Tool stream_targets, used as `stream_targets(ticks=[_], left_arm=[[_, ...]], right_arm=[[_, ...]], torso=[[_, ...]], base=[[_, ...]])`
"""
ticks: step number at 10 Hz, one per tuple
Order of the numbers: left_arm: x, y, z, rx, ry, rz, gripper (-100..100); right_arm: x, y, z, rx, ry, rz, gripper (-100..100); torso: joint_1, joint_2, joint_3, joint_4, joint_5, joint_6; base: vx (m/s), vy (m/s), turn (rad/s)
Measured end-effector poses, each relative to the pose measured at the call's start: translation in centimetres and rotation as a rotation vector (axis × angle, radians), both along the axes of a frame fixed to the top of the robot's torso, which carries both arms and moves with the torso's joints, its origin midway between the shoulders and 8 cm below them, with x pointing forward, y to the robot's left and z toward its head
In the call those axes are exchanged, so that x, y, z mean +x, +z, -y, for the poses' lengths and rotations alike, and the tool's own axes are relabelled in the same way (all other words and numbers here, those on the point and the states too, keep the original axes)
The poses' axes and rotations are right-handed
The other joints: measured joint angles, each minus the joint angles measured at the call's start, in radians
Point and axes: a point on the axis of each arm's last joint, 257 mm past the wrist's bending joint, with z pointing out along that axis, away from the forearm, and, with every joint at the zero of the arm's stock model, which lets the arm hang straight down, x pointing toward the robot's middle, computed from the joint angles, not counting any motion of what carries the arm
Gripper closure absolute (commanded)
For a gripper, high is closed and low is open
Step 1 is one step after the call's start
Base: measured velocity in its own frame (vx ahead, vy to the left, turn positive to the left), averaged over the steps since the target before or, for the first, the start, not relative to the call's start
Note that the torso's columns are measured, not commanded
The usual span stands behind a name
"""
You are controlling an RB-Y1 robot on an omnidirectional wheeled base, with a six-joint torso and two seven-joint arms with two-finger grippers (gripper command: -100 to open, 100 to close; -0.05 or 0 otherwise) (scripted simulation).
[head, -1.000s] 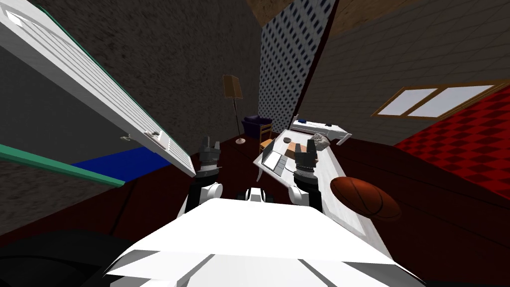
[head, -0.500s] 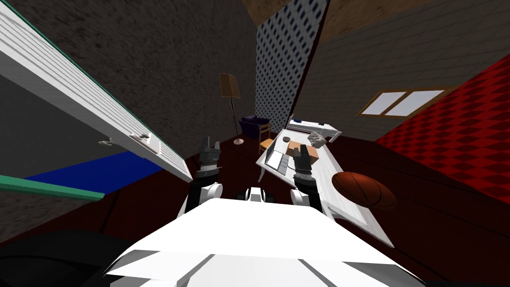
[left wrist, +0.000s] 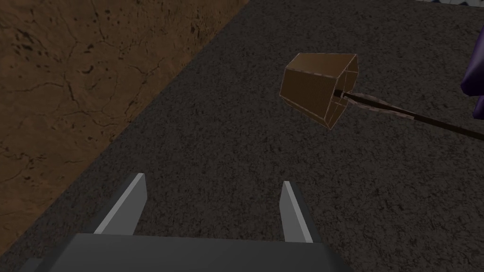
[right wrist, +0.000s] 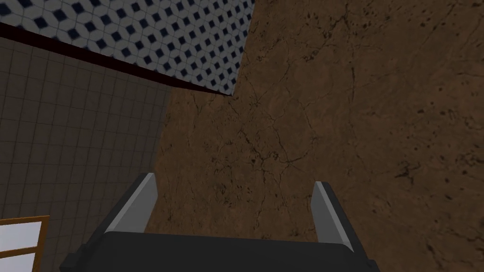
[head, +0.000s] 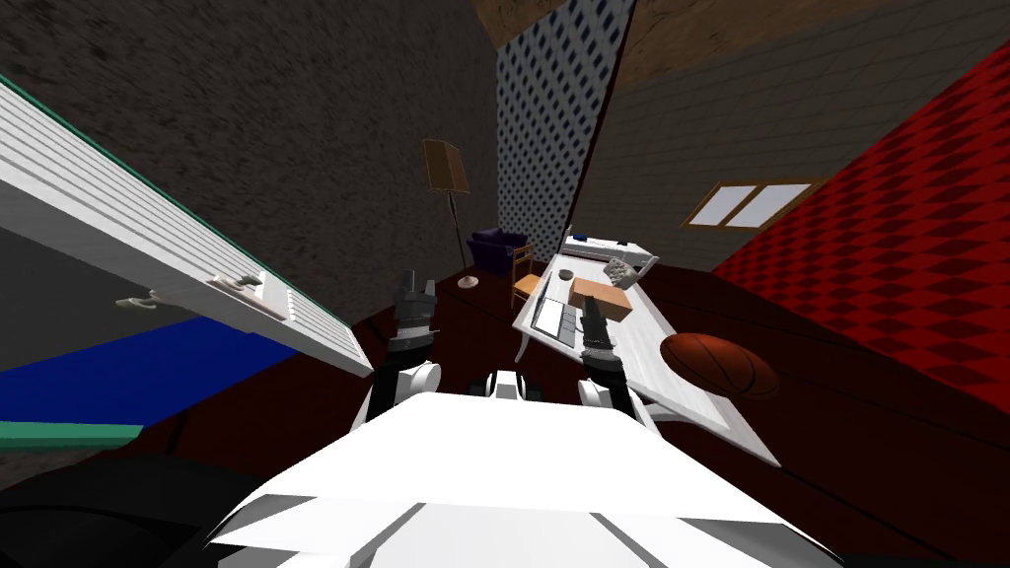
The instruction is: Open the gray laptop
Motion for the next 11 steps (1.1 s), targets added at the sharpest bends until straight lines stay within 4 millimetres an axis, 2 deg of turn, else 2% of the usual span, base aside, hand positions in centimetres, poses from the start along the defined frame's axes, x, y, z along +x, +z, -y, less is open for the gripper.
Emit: stream_targets(ticks=[1, 8, 11], left_arm=[[0.0, 0.0, 0.0, 0.0, 0.0, 0.0, 0], [0.0, 0.0, 0.0, 0.0, 0.0, 0.0, 0], [0.0, 0.0, 0.0, 0.0, 0.0, 0.0, 0]], right_arm=[[0.3, -1.3, 0.6, -0.032, -0.022, -0.022, -100], [0.6, -6.1, 2.3, -0.193, -0.129, -0.103, -100], [0.5, -8.8, 3.0, -0.271, -0.175, -0.145, -100]], torso=[[0.003, 0.0, 0.0, 0.0, 0.001, 0.0], [0.002, 0.0, 0.0, 0.0, 0.001, 0.0], [0.004, 0.0, 0.0, 0.0, 0.001, 0.0]], base=[[0.04, 0.151, -0.073], [0.039, 0.121, -0.12], [0.037, 0.131, -0.104]])
